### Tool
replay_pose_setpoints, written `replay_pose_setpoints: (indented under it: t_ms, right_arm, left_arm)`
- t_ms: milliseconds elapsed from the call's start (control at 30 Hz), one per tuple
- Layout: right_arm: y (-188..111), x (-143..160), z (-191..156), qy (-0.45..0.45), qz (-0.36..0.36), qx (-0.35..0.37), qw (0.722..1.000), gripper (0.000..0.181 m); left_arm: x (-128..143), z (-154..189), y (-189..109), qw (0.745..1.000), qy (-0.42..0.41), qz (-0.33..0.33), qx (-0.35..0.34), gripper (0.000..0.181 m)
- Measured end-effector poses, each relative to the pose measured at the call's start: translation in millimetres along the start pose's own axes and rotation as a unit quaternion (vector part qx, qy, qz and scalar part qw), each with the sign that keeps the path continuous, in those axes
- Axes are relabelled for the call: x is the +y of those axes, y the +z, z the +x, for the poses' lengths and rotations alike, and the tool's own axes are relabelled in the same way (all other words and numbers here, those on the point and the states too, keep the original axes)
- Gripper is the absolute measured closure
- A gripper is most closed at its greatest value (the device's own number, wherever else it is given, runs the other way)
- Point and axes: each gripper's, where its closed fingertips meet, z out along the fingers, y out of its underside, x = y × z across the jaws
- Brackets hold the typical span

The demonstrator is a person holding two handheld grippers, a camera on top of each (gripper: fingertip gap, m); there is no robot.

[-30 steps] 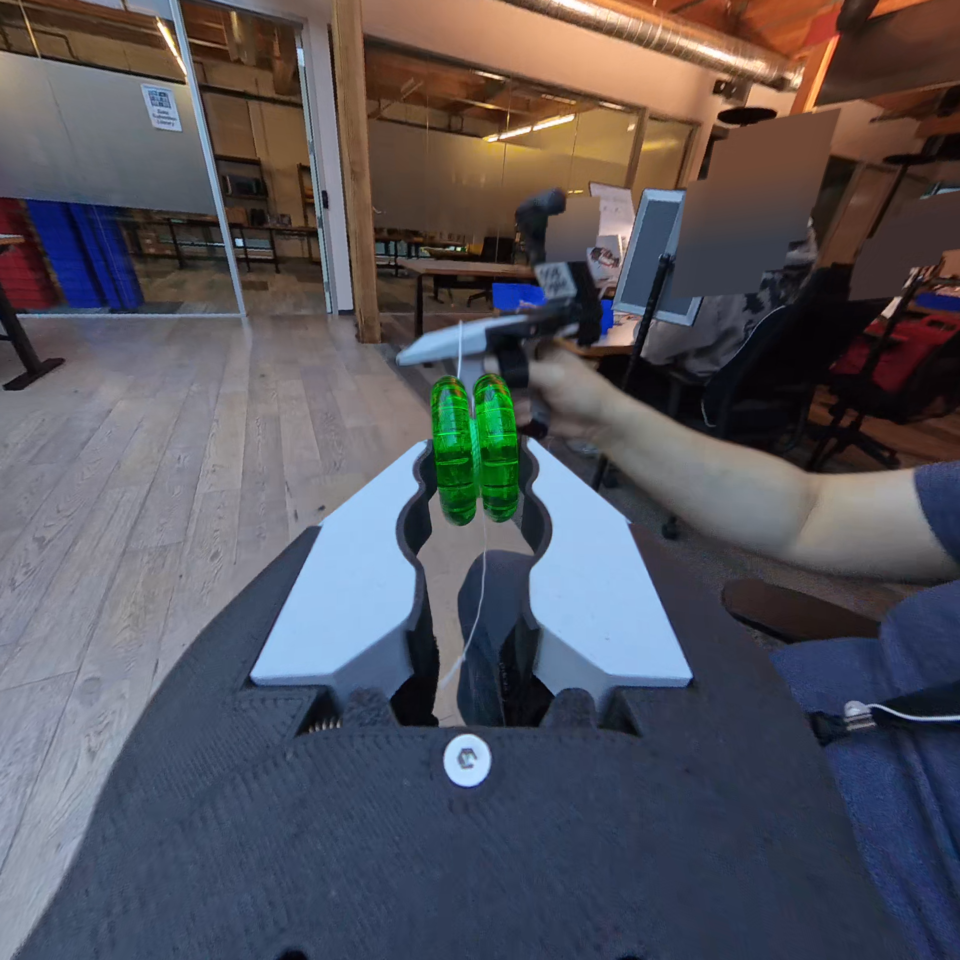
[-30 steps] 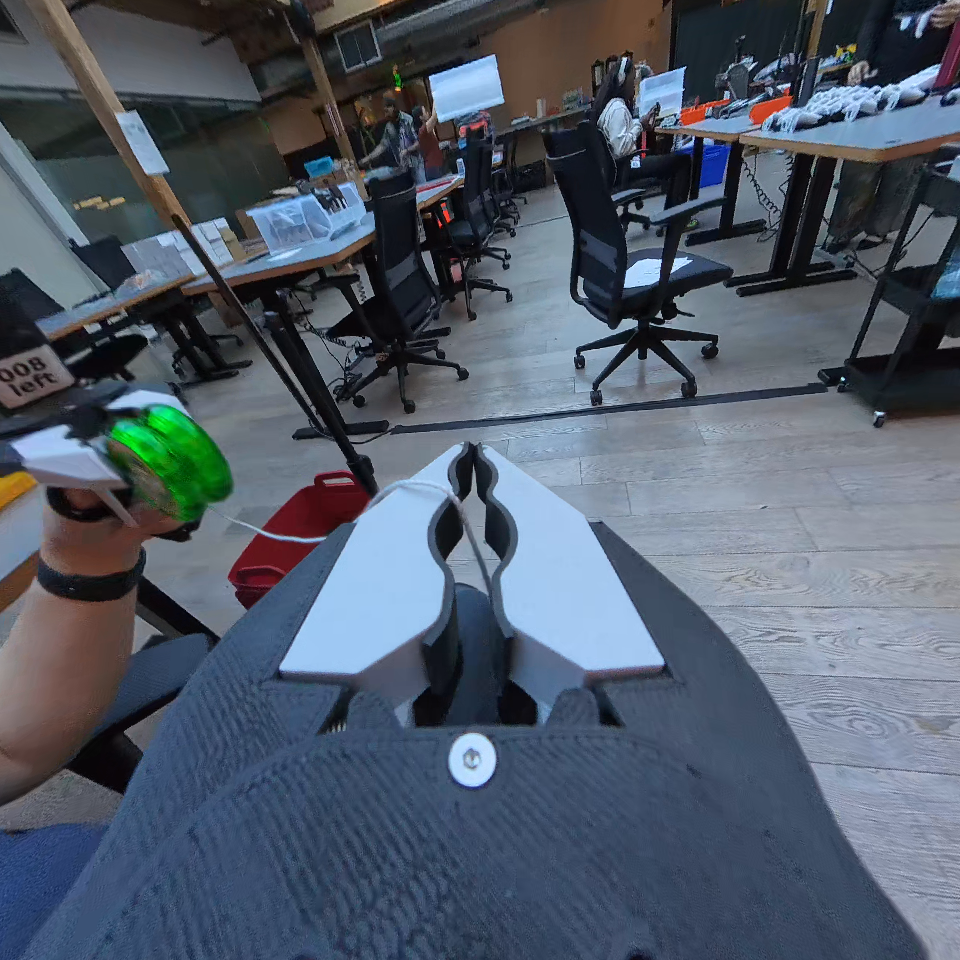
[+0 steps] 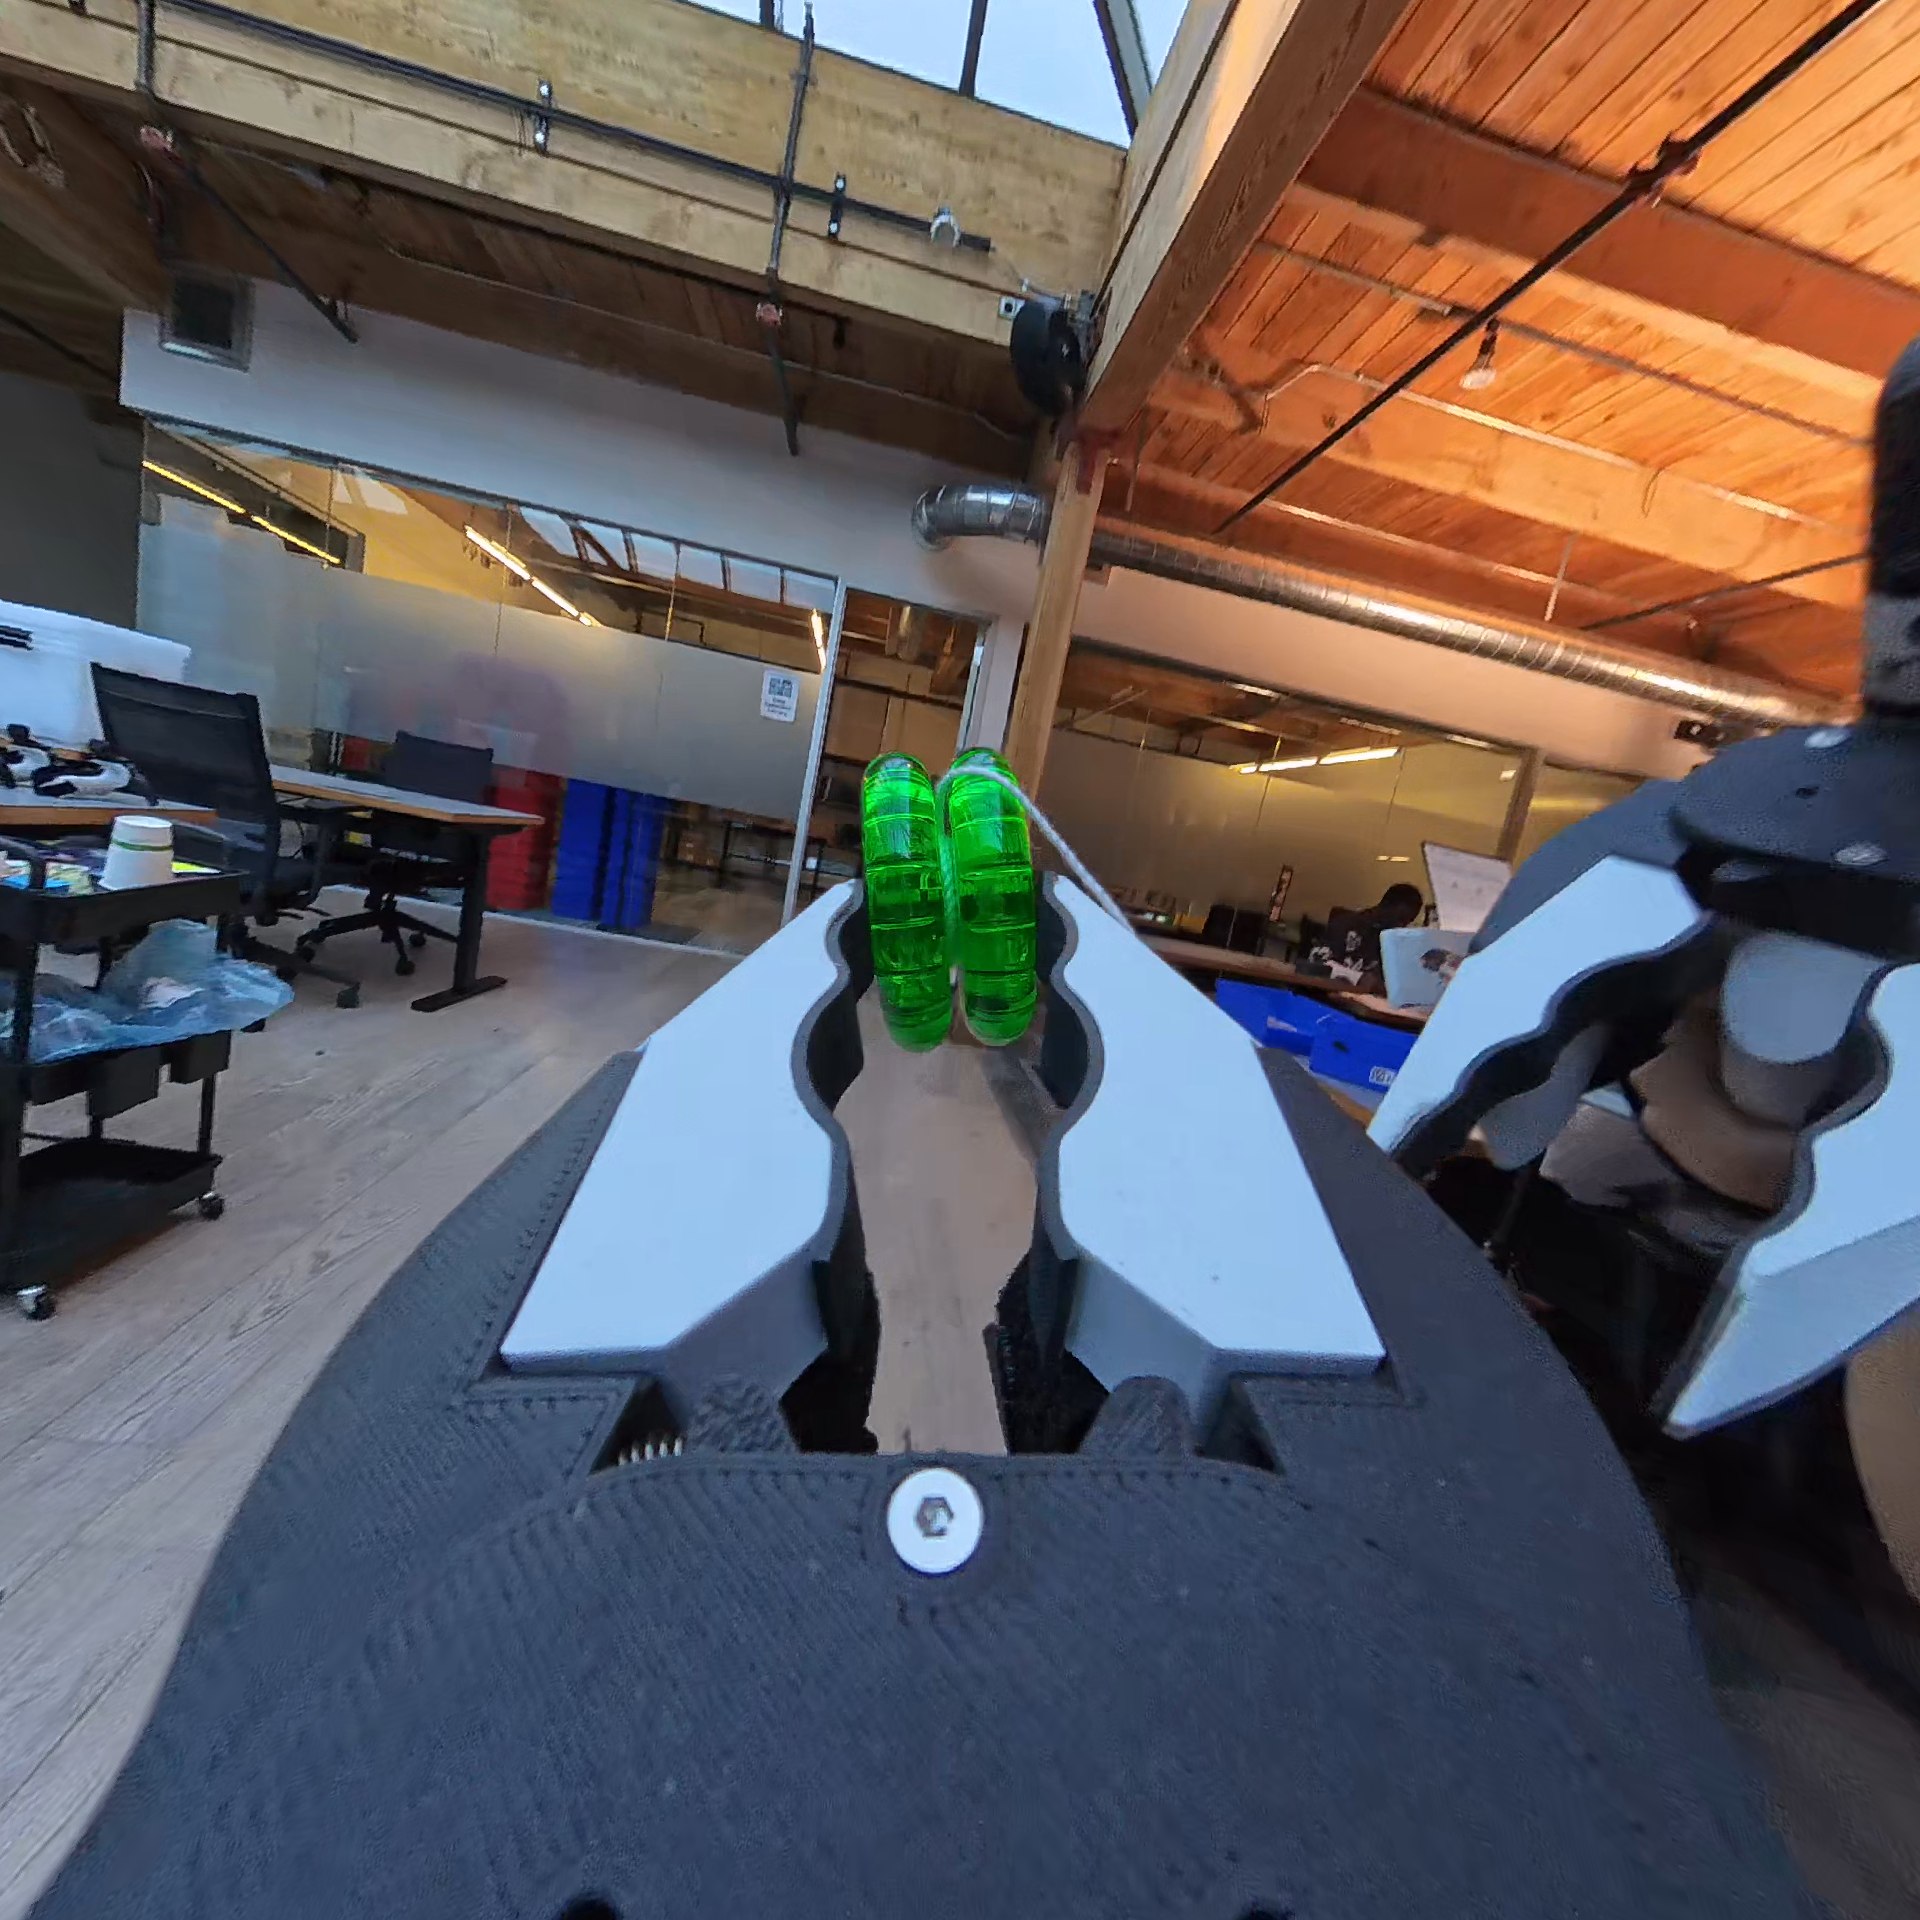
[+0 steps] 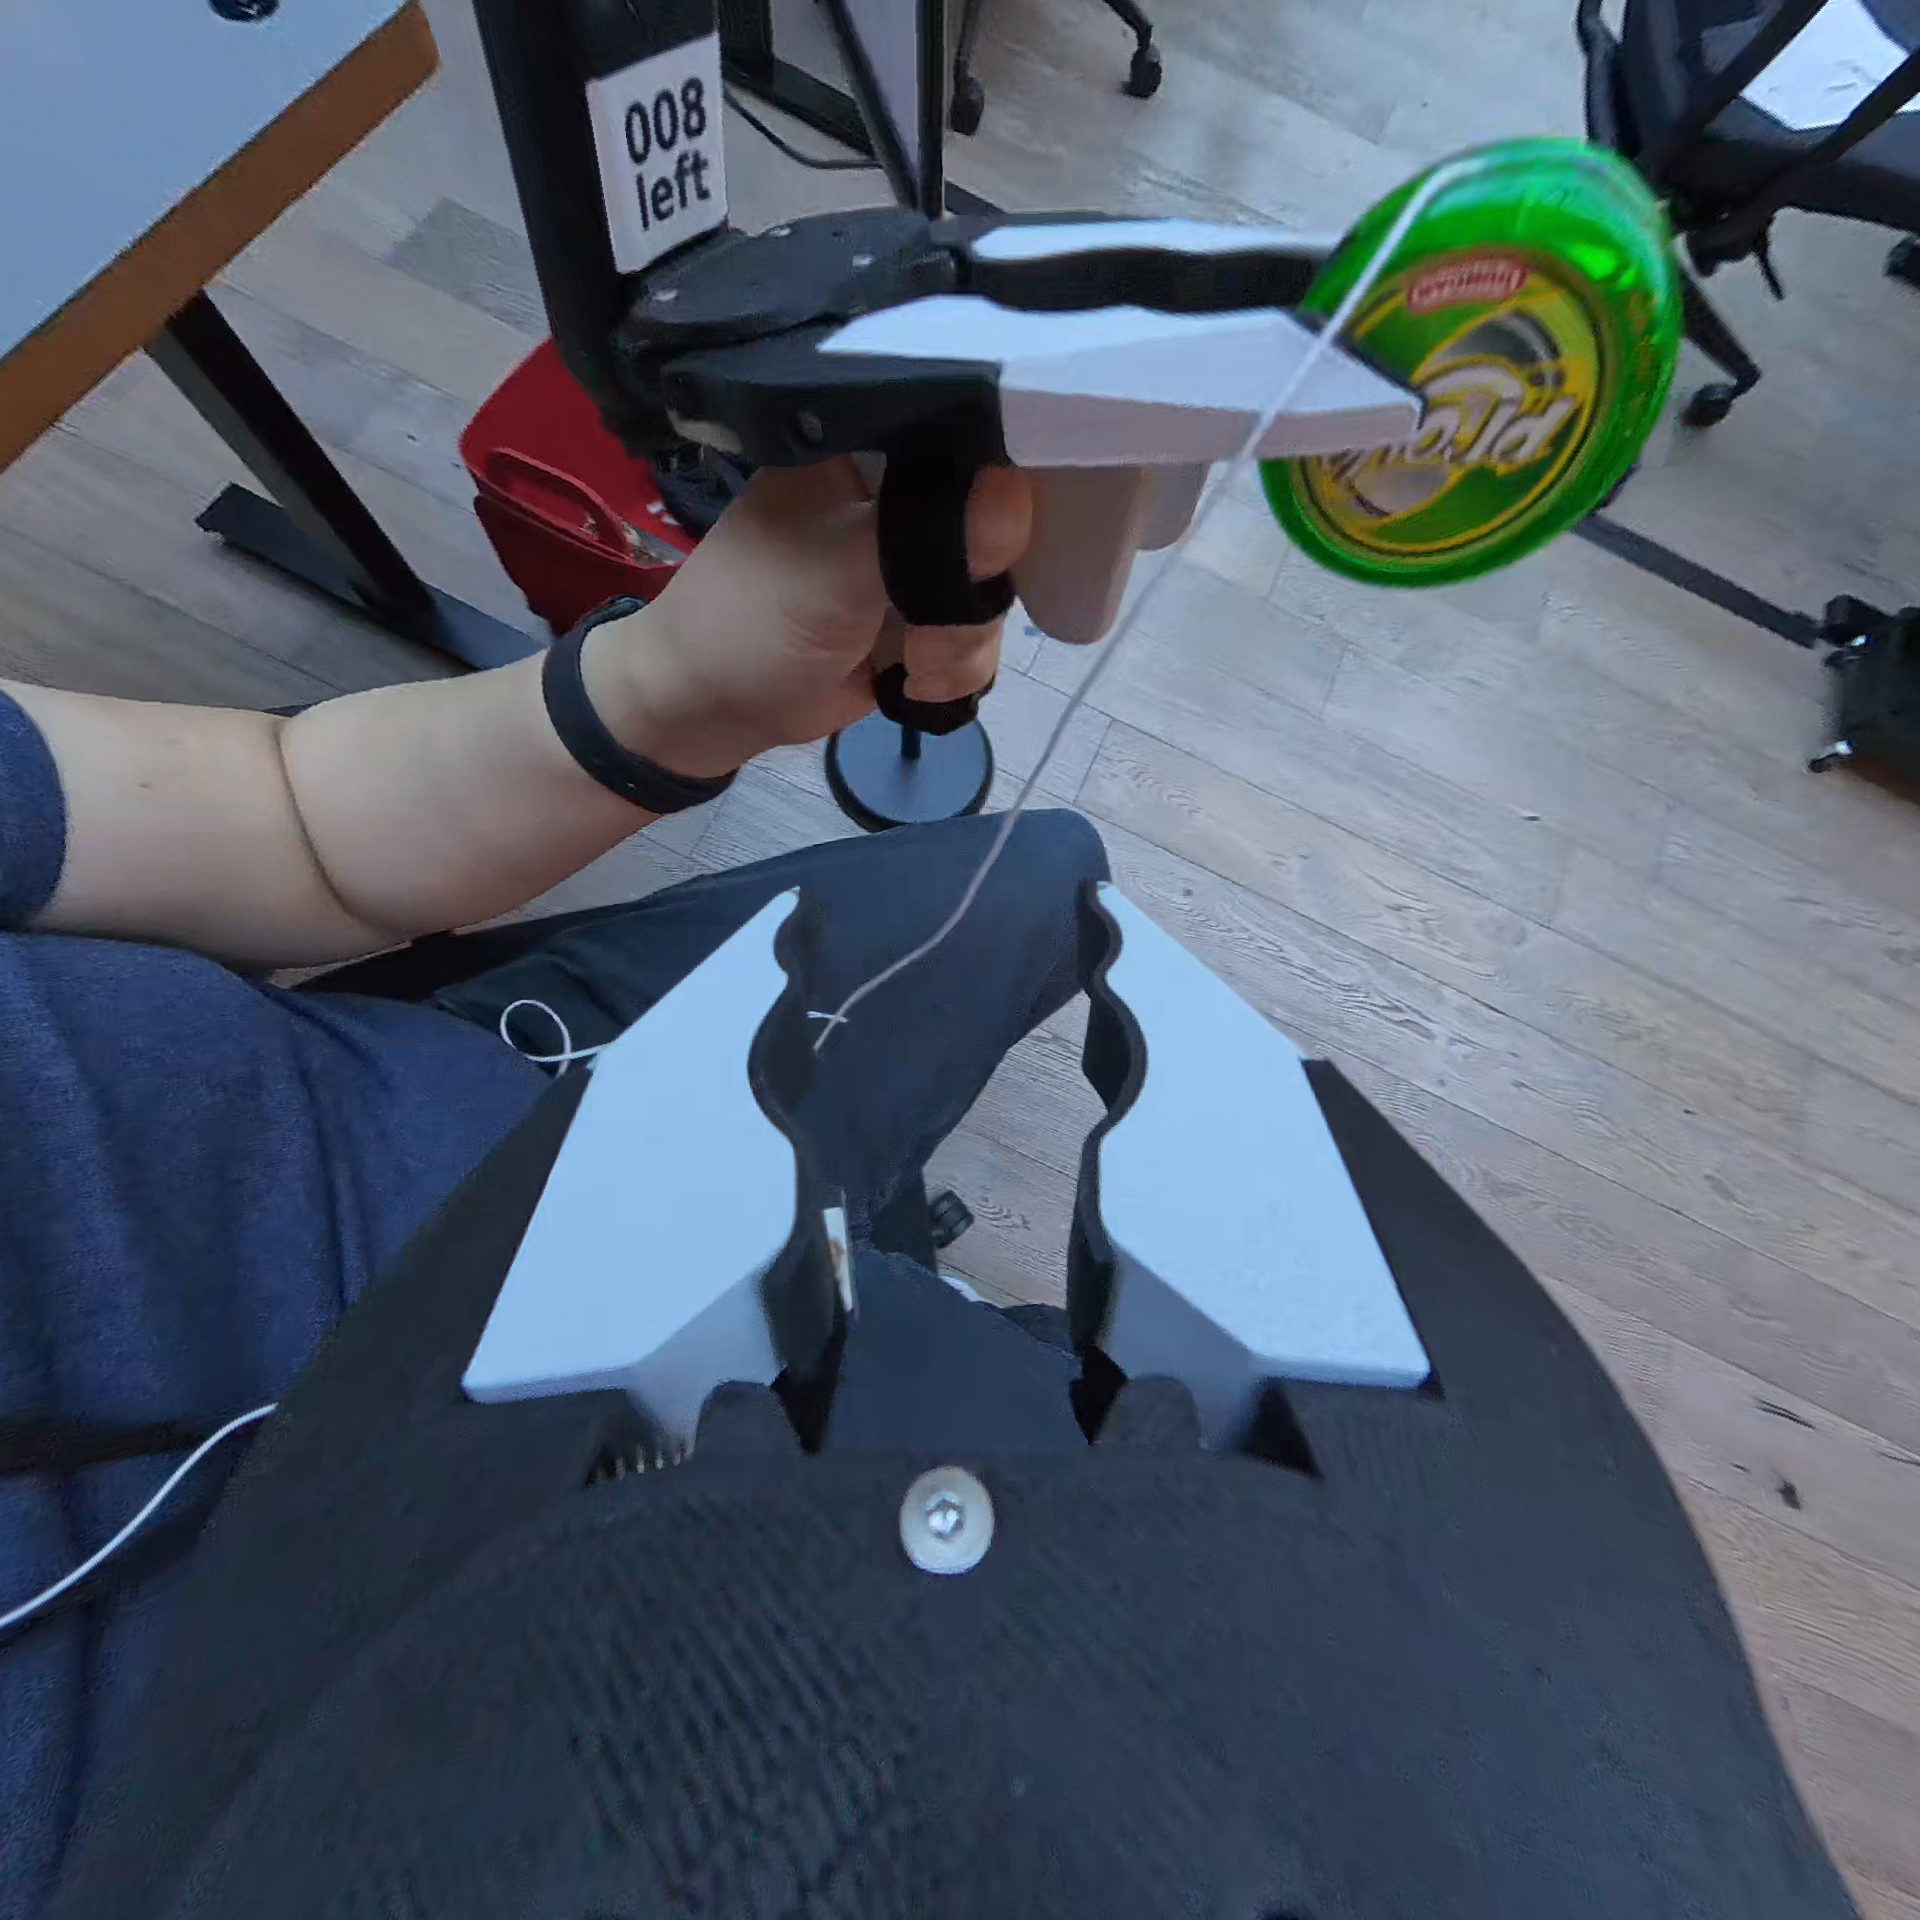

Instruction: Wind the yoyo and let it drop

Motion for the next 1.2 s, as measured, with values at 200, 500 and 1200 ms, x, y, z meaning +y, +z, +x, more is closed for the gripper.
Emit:
replay_pose_setpoints:
  t_ms: [200,500,1200]
  right_arm:
    - [-21.2,-13.4,23.7,0.023,0.139,-0.023,0.99,0.127]
    - [-26.7,-25.6,43.8,0.119,0.327,-0.213,0.913,0.133]
    - [-47.4,5.6,60.2,0.137,0.282,-0.216,0.925,0.152]
  left_arm:
    - [-10.7,32.5,-7.3,0.987,-0.1,0.029,0.123,0.152]
    - [18.9,89.0,-1.4,0.953,-0.154,-0.021,0.259,0.152]
    - [58.2,83.5,6.9,0.95,-0.097,-0.165,0.247,0.116]
